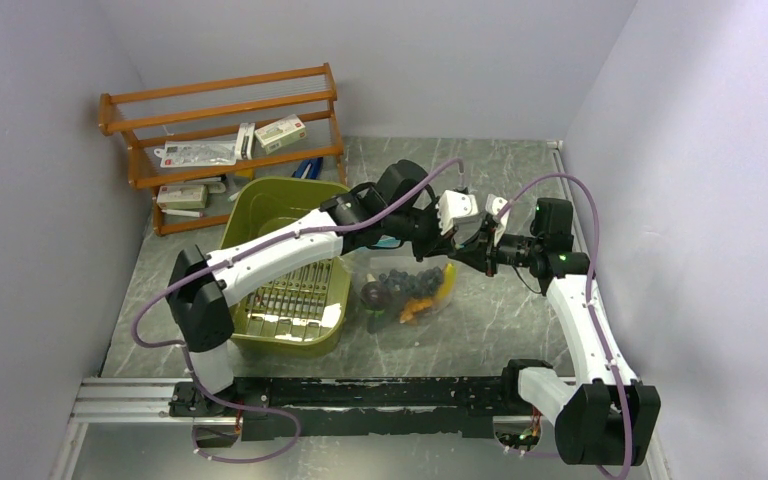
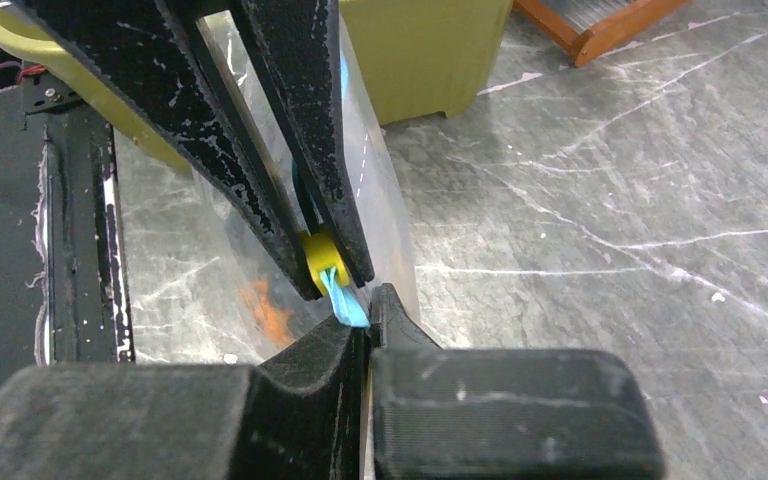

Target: Open the zip-top bag and remove the fake food

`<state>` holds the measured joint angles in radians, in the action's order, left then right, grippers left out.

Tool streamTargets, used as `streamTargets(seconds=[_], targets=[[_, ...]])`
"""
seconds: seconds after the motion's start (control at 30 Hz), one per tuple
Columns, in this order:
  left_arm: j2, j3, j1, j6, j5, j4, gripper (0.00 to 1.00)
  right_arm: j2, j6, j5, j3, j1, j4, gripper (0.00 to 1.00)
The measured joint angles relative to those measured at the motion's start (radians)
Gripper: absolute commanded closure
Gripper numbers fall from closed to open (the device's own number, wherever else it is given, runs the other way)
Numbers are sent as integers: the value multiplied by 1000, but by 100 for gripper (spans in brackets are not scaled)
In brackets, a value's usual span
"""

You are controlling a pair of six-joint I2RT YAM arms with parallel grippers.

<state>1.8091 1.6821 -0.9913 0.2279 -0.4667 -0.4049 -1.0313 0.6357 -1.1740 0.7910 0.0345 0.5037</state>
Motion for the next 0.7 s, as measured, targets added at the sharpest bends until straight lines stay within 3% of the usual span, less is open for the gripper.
streamTargets(seconds=[0.27,0.3,0.4,0.43,0.7], targets=[[-50,-66,-1,3,52,12,93,9,-17,2,0,-3,-13,100],[-53,-69,0,4,55,12,93,12,-18,2,0,-3,-13,95],[-57,-71,0,3,56,8,93,20,-14,-2,0,-2,-11,66],[-57,-70,0,3,55,4,93,23,-3,-7,0,0,-8,63],[-47,-6,2,0,35,-56,93,48,39,-34,0,2,10,64]])
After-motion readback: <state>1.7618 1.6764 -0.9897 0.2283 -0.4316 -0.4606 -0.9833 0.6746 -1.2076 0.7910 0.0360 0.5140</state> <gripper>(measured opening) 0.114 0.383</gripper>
